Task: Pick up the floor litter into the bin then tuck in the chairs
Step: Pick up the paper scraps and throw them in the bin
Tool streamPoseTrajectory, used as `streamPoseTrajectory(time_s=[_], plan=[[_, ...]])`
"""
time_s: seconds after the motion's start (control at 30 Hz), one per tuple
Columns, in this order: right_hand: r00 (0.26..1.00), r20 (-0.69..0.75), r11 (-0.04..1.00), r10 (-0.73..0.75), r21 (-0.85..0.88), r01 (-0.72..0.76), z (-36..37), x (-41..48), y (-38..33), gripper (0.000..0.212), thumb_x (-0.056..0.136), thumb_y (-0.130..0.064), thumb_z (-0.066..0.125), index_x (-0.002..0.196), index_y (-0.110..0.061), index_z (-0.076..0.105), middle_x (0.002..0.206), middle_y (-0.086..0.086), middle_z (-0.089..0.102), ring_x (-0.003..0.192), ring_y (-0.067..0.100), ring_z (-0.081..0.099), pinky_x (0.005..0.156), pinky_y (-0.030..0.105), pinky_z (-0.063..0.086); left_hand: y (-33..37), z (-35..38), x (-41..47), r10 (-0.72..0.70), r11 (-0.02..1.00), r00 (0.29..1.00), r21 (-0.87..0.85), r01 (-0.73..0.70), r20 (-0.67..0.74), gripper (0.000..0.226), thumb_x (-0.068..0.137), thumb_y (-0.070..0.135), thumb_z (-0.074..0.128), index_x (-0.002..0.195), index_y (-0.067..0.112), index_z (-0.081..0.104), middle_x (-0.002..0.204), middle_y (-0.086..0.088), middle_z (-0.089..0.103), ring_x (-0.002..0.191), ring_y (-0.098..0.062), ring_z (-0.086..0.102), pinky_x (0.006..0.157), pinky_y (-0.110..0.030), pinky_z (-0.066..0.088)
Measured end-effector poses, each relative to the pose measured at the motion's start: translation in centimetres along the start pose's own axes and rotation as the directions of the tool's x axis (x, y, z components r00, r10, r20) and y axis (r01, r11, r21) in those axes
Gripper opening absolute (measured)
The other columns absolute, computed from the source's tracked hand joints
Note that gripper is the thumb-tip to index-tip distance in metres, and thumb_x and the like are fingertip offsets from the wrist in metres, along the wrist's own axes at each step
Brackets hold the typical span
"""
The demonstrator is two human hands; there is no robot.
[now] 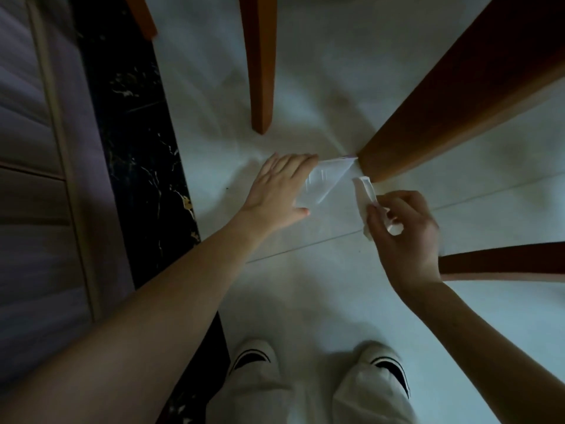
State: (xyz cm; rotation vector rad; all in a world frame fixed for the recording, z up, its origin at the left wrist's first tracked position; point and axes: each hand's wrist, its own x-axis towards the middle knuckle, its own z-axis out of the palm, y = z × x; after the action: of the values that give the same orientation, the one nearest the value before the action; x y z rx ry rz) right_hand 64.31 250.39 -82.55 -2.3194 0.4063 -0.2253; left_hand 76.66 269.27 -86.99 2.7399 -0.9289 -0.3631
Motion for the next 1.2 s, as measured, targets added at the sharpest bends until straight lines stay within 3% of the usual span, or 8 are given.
streamPoseTrajectory(time_s=[0.1, 0.23, 0.37, 0.47, 0.6, 0.73, 0.9, 1.2], plan=[[1.0, -0.025, 1.0, 0.016, -0.007, -0.016, 0.2, 0.4, 0.3, 0.01, 0.091, -0.011, 0.066, 0.097, -0.004, 0.07, 0.1, -0.006, 0.054, 0.074, 0.005, 0.051, 0.059, 0.023, 0.047, -0.4, 0.7, 0.5, 0.002, 1.0, 1.0, 0.013, -0.001, -0.014, 0.085, 0.073, 0.03, 0.078, 0.146, 0.016, 0.035, 0.142, -0.003, 0.046, 0.131, -0.023, 0.04, 0.115, -0.034, 0.019], [0.999, -0.047, 1.0, 0.021, 0.008, -0.02, 0.8, 0.6, 0.5, 0.009, 0.09, -0.009, 0.067, 0.097, -0.003, 0.07, 0.099, -0.004, 0.054, 0.072, -0.001, 0.052, 0.06, 0.007, 0.042, -0.5, 1.4, 0.9, 0.013, 0.999, 0.998, -0.035, -0.015, -0.067, 0.066, 0.076, 0.024, 0.077, 0.134, 0.013, 0.047, 0.123, -0.005, 0.057, 0.115, -0.025, 0.051, 0.098, -0.033, 0.035], [0.998, -0.048, 0.999, 0.045, 0.018, -0.044, 1.3, 0.5, 0.7, 0.009, 0.091, -0.01, 0.066, 0.097, -0.005, 0.07, 0.1, -0.002, 0.057, 0.075, 0.01, 0.055, 0.06, 0.025, 0.049, -0.4, 1.6, 0.5, 0.008, 0.994, 0.992, -0.11, -0.022, -0.127, 0.041, 0.073, 0.017, 0.077, 0.11, 0.007, 0.062, 0.098, -0.01, 0.067, 0.09, -0.029, 0.061, 0.078, -0.036, 0.048], [0.998, -0.038, 0.998, 0.058, 0.008, -0.058, 0.6, 0.3, 0.0, 0.01, 0.091, -0.011, 0.066, 0.097, -0.005, 0.07, 0.102, 0.004, 0.06, 0.076, 0.009, 0.054, 0.062, 0.03, 0.05, 0.0, 0.9, -0.9, -0.02, 0.992, 0.974, -0.127, -0.009, -0.225, 0.024, 0.072, 0.009, 0.076, 0.092, 0.003, 0.065, 0.08, -0.012, 0.067, 0.072, -0.029, 0.061, 0.061, -0.03, 0.048], [0.999, 0.002, 0.999, 0.047, -0.007, -0.047, -2.5, -0.5, -3.4, 0.01, 0.092, -0.012, 0.066, 0.096, -0.004, 0.069, 0.102, 0.006, 0.06, 0.077, 0.014, 0.057, 0.062, 0.033, 0.051, 1.3, -3.4, -4.7, -0.124, 0.978, 0.959, -0.197, 0.075, -0.254, 0.022, 0.075, 0.013, 0.075, 0.093, 0.006, 0.064, 0.08, -0.009, 0.064, 0.076, -0.028, 0.059, 0.063, -0.029, 0.042], [0.999, 0.031, 0.999, 0.033, -0.007, -0.032, -8.9, -1.4, -11.3, 0.009, 0.091, -0.011, 0.065, 0.094, -0.003, 0.07, 0.099, 0.005, 0.06, 0.078, 0.015, 0.055, 0.062, 0.031, 0.046, 4.5, -13.2, -10.7, -0.247, 0.943, 0.93, -0.288, 0.166, -0.274, 0.022, 0.073, 0.013, 0.078, 0.087, 0.007, 0.062, 0.08, -0.008, 0.063, 0.078, -0.028, 0.058, 0.07, -0.03, 0.041], [0.998, 0.061, 0.999, -0.006, 0.042, 0.004, -19.7, -2.8, -26.9, 0.017, 0.091, -0.017, 0.063, 0.096, -0.003, 0.071, 0.097, 0.004, 0.06, 0.082, 0.015, 0.055, 0.065, 0.018, 0.041, 10.7, -31.2, -18.6, -0.335, 0.905, 0.904, -0.358, 0.231, -0.264, 0.024, 0.072, 0.013, 0.079, 0.084, 0.007, 0.059, 0.079, -0.006, 0.06, 0.079, -0.024, 0.051, 0.07, -0.028, 0.038], [0.919, 0.1, 0.923, -0.382, -0.017, 0.385, -39.7, -5.3, -50.4, 0.011, 0.092, -0.01, 0.067, 0.095, 0.0, 0.07, 0.094, 0.012, 0.061, 0.078, 0.026, 0.059, 0.065, 0.039, 0.051, 18.9, -62.1, -29.9, -0.283, 0.953, 0.88, -0.213, 0.214, -0.382, 0.024, 0.073, 0.015, 0.079, 0.083, 0.007, 0.058, 0.079, -0.007, 0.059, 0.076, -0.028, 0.052, 0.066, -0.033, 0.039]])
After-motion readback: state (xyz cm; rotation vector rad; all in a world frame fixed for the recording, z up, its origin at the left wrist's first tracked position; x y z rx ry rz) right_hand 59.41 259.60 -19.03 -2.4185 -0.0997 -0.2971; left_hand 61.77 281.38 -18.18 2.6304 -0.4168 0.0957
